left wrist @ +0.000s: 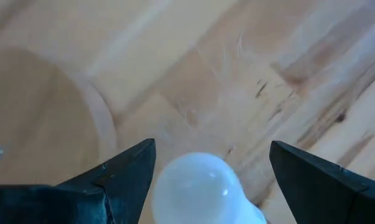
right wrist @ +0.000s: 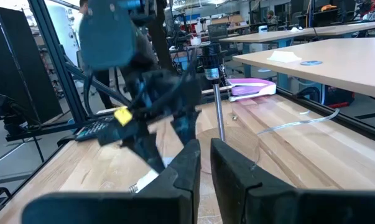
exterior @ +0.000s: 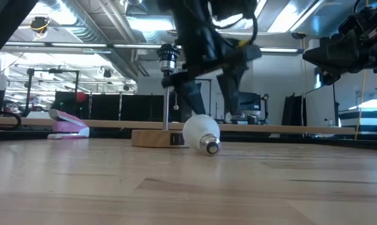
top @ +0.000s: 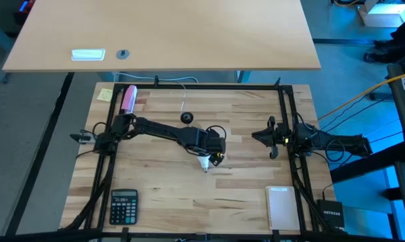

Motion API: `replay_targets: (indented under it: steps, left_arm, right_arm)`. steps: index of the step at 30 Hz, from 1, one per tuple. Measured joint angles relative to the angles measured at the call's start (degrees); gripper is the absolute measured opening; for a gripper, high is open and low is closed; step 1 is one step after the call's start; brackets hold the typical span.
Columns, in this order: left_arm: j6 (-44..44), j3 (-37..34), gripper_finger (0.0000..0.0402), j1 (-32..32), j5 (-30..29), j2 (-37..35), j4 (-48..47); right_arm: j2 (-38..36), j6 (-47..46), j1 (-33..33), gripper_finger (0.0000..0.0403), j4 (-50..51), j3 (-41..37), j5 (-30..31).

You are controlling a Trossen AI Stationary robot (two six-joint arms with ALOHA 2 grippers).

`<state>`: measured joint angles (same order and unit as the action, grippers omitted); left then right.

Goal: Screw lightbulb
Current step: Insert the white lightbulb into the brown lamp

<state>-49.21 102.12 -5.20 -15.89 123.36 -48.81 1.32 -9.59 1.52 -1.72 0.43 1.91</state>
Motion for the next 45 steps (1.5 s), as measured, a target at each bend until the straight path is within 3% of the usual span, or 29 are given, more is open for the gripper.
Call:
replay_targets:
  steps: [11, 20, 33, 41, 45]
  left_arm:
    - [-12.0, -0.6, 0.0305, -6.5, -3.0, -1.3, -5.5]
    - [-17.5, -0.5, 0.0305, -6.6, -4.4, 0.3, -10.6]
    - [-14.5, -0.5, 0.0305, -6.8, -1.2, 3.7, -8.9]
    - [-7.0, -0.6, 0.0305, -6.9, 1.3, 4.6, -9.3]
    - [-4.8, -0.6, 0.0279, -6.9, 1.4, 5.2, -8.9]
  right_arm:
    - [0.0, 0.0, 0.0, 0.0042, 0.0, 0.0, 0.0]
    - [0.0, 0.0, 0.0, 0.0042, 0.1, 0.0, 0.0]
    - [0.0, 0.0, 0.0, 0.0042, -0.1, 0.0, 0.0]
    - [0.0, 0.0, 0.0, 0.0042, -0.2, 0.0, 0.0]
    - [0.0, 0.0, 0.0, 0.0042, -0.1, 0.0, 0.0]
